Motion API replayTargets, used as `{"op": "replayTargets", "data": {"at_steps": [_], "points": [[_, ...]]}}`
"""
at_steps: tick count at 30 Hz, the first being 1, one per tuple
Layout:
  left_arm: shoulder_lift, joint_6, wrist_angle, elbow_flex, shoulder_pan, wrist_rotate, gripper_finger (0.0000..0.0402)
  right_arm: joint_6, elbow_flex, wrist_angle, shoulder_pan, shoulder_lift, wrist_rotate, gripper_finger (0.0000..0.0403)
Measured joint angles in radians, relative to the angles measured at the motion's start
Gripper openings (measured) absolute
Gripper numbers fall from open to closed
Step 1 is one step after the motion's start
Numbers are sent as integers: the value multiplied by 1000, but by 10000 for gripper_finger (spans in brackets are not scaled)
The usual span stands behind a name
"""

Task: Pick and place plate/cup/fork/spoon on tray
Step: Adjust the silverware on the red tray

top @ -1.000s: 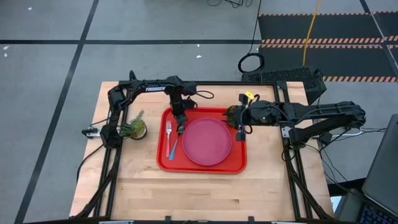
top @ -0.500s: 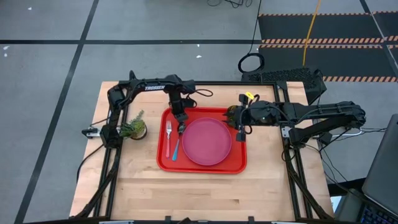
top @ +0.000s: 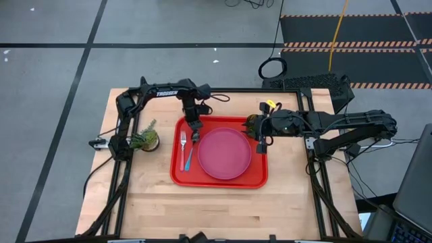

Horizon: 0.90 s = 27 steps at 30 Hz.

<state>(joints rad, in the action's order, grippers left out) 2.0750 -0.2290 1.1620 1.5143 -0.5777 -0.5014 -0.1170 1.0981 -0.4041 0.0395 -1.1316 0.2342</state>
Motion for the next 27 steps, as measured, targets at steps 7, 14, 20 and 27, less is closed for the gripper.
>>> {"op": "replayTargets", "data": {"at_steps": [7, 14, 20, 27], "points": [[0, -5, -12, 0, -36, -48, 0, 25, 0, -14, 0, 0, 0, 105], [0, -17, -12, -8, -43, -71, 0, 35, 0, -38, 2, 0, 0, 105], [0, -23, -38, -81, -43, -83, 0, 45, 0, -50, 2, 0, 0, 105], [0, -13, -77, -99, -45, -100, 0, 44, 0, -31, 2, 0, 0, 105]]}}
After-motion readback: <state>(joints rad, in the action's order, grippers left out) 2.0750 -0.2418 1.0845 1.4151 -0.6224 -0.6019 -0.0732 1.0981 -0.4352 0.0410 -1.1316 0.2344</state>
